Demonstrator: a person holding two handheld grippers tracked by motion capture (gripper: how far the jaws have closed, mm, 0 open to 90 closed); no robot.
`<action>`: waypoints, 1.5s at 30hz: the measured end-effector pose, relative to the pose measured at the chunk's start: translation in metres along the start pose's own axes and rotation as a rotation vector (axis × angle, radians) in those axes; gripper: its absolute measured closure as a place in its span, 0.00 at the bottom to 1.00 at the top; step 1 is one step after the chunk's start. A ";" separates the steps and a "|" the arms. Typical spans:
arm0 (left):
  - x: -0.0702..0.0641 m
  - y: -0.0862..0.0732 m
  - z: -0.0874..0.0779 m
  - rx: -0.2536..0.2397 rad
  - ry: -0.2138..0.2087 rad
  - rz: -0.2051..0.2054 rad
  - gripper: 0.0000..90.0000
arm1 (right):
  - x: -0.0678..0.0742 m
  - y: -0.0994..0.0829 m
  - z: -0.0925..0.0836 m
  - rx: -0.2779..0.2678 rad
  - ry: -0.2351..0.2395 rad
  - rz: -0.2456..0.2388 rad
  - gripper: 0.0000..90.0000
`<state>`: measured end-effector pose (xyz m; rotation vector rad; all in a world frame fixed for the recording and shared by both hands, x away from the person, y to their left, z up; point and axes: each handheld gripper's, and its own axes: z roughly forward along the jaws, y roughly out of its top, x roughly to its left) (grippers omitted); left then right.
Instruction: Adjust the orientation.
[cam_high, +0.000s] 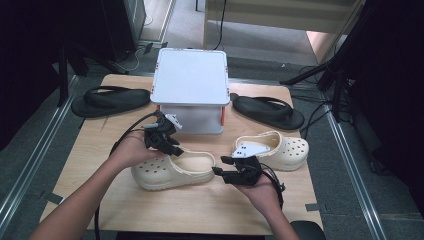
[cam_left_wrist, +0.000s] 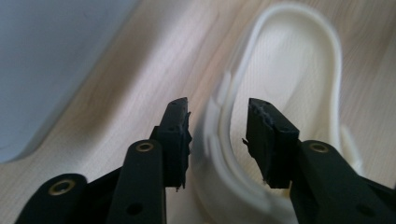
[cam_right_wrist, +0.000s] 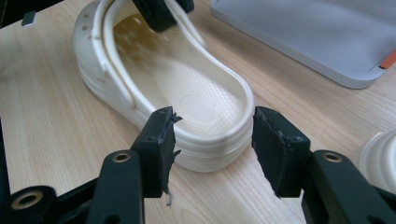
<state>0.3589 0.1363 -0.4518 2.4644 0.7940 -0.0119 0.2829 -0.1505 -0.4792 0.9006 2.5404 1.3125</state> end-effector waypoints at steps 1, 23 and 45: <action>0.000 0.000 -0.005 -0.026 0.001 -0.009 0.64 | 0.000 0.000 -0.001 -0.001 -0.001 0.004 0.56; -0.029 -0.080 -0.072 -0.241 0.090 -0.116 1.00 | -0.019 0.027 0.010 0.051 0.020 0.039 1.00; -0.059 -0.139 -0.027 -0.243 0.130 -0.222 1.00 | -0.026 0.030 0.055 0.070 -0.025 -0.015 1.00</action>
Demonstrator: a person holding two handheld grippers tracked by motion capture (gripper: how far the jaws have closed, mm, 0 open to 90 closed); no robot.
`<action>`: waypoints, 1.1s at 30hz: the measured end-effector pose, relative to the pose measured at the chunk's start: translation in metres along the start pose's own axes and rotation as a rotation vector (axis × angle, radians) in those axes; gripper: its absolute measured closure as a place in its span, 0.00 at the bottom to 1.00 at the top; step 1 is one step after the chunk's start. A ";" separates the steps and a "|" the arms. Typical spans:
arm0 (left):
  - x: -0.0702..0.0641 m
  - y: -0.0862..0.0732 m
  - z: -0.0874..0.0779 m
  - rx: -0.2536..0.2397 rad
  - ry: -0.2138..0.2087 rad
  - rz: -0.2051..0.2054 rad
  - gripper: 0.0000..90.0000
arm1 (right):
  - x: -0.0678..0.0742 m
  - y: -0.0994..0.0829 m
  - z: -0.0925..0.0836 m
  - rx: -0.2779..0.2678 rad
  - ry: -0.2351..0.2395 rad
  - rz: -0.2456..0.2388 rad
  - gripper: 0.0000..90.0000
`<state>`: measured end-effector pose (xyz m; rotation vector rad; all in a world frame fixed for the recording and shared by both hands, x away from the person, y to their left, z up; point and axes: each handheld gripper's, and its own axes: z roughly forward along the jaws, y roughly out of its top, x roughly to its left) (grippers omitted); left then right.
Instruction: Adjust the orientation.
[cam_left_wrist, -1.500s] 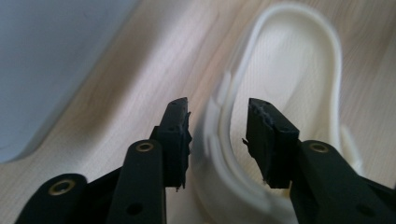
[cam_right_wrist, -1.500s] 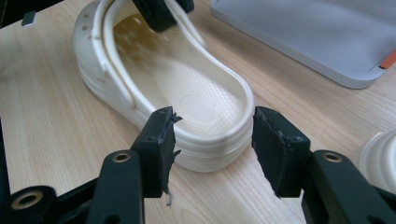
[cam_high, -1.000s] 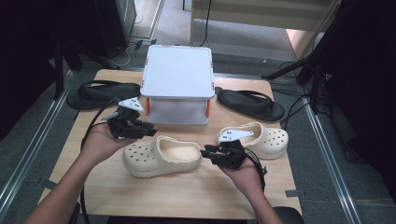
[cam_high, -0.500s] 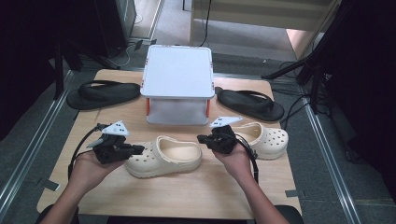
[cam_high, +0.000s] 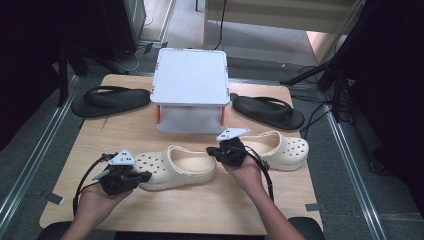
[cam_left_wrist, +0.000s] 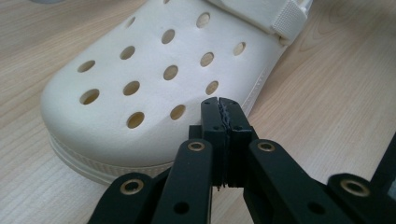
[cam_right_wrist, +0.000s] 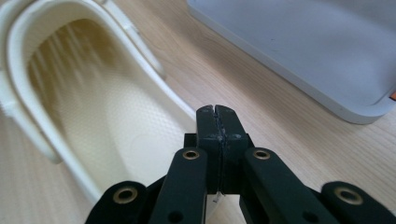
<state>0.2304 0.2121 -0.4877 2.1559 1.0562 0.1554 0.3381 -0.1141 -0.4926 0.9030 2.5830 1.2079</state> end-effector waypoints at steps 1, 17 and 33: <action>0.000 0.000 0.002 0.008 -0.002 0.002 1.00 | -0.001 0.000 0.001 -0.003 -0.007 0.002 1.00; 0.003 -0.004 0.006 0.004 -0.005 0.010 1.00 | -0.006 -0.003 0.011 0.036 -0.030 -0.004 1.00; 0.015 0.005 0.012 -0.003 0.005 -0.033 1.00 | 0.006 -0.016 -0.009 0.081 -0.008 -0.011 1.00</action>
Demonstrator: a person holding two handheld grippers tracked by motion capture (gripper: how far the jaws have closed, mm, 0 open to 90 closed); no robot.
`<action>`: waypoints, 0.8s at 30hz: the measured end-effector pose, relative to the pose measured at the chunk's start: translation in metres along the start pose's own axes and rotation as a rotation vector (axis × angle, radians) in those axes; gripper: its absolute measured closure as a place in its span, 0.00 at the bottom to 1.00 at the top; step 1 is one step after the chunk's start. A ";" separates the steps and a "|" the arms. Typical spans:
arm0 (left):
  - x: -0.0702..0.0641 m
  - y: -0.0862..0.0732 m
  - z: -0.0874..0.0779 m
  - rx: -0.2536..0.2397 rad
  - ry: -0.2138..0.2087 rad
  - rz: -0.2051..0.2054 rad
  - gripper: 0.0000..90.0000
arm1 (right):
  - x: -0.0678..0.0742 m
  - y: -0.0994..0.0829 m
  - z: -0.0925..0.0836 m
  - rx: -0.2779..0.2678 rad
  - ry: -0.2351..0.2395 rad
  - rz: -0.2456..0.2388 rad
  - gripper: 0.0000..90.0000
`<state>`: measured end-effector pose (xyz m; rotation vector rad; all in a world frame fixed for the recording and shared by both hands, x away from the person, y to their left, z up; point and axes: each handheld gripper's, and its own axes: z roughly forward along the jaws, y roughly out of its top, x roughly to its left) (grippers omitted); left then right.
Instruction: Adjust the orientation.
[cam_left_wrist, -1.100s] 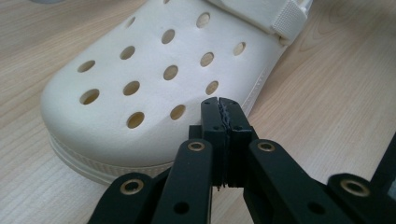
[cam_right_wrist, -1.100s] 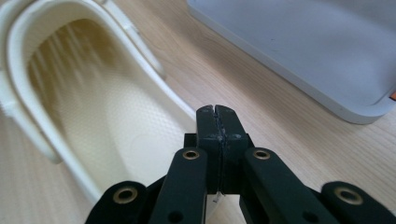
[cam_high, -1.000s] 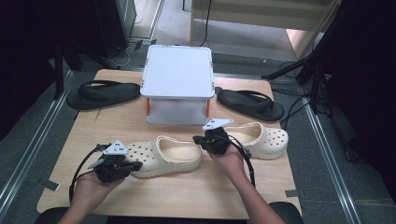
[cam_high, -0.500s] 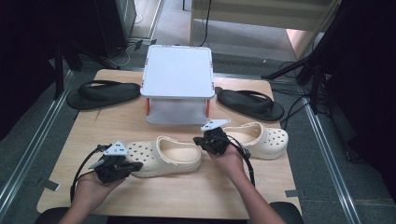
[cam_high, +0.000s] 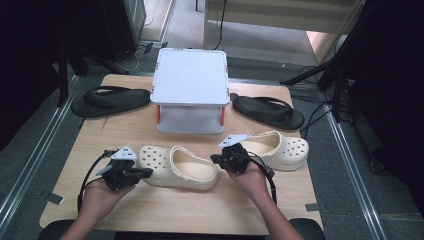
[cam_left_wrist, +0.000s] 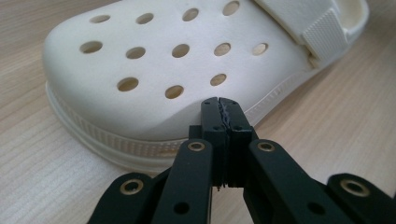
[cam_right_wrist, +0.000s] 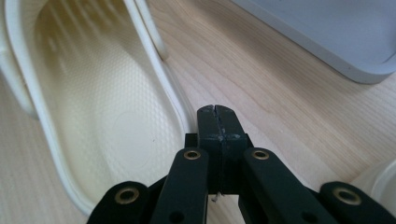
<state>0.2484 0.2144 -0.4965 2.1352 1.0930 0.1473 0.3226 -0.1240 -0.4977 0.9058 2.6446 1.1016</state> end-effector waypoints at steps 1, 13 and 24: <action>0.000 0.001 0.001 0.001 0.002 -0.001 1.00 | 0.001 -0.001 -0.002 0.001 0.001 0.001 1.00; -0.006 -0.008 0.007 0.066 -0.024 -0.029 1.00 | 0.014 -0.009 -0.008 0.032 0.019 -0.013 1.00; 0.001 -0.001 0.017 0.049 -0.033 -0.034 1.00 | 0.029 -0.016 -0.013 0.039 0.021 -0.035 1.00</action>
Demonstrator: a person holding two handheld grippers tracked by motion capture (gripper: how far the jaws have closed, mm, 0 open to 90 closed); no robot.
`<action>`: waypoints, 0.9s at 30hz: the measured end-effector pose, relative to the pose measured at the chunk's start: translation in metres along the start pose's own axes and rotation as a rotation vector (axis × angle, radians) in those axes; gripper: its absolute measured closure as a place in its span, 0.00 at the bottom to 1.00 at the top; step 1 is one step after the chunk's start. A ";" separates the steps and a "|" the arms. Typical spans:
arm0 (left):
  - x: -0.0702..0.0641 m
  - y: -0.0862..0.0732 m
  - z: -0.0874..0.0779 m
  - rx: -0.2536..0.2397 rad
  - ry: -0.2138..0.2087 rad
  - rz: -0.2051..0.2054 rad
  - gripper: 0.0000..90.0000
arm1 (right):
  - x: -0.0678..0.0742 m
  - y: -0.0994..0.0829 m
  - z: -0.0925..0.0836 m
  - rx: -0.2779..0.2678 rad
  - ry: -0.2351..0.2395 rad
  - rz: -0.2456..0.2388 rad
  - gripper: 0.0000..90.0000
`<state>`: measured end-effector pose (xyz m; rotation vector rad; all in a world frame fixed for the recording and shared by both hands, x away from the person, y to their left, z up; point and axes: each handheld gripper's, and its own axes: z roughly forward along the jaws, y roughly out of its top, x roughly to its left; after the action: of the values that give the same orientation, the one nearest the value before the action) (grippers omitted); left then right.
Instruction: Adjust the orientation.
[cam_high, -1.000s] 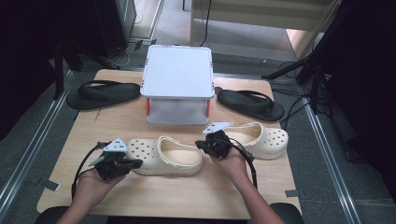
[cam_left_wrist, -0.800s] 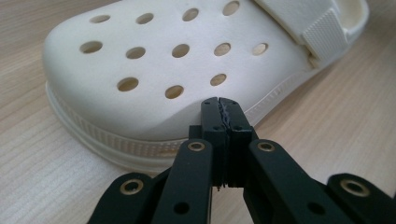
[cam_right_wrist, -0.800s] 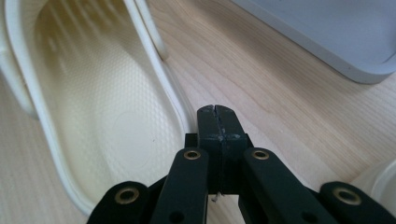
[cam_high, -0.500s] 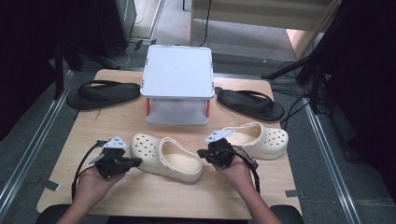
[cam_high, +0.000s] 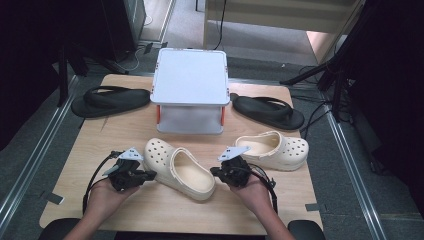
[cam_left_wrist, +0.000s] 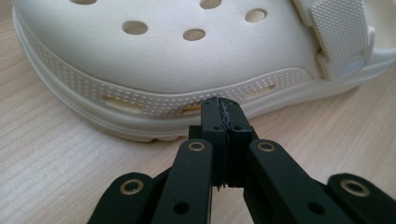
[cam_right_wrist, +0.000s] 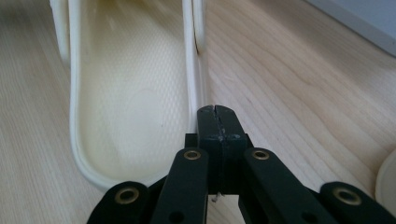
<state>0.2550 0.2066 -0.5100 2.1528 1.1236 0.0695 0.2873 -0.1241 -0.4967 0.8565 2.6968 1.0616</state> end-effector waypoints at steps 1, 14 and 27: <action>0.001 0.001 0.001 -0.002 -0.003 -0.005 1.00 | 0.000 0.001 0.000 -0.008 -0.001 0.003 1.00; 0.014 0.027 0.014 0.010 -0.005 -0.008 1.00 | 0.005 0.003 0.002 -0.004 0.035 0.000 1.00; 0.023 0.037 0.020 -0.001 0.012 -0.003 1.00 | 0.017 0.009 0.009 -0.034 0.079 -0.028 1.00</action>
<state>0.3017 0.1985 -0.5089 2.1528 1.1341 0.0819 0.2803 -0.1041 -0.4960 0.7849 2.7374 1.1547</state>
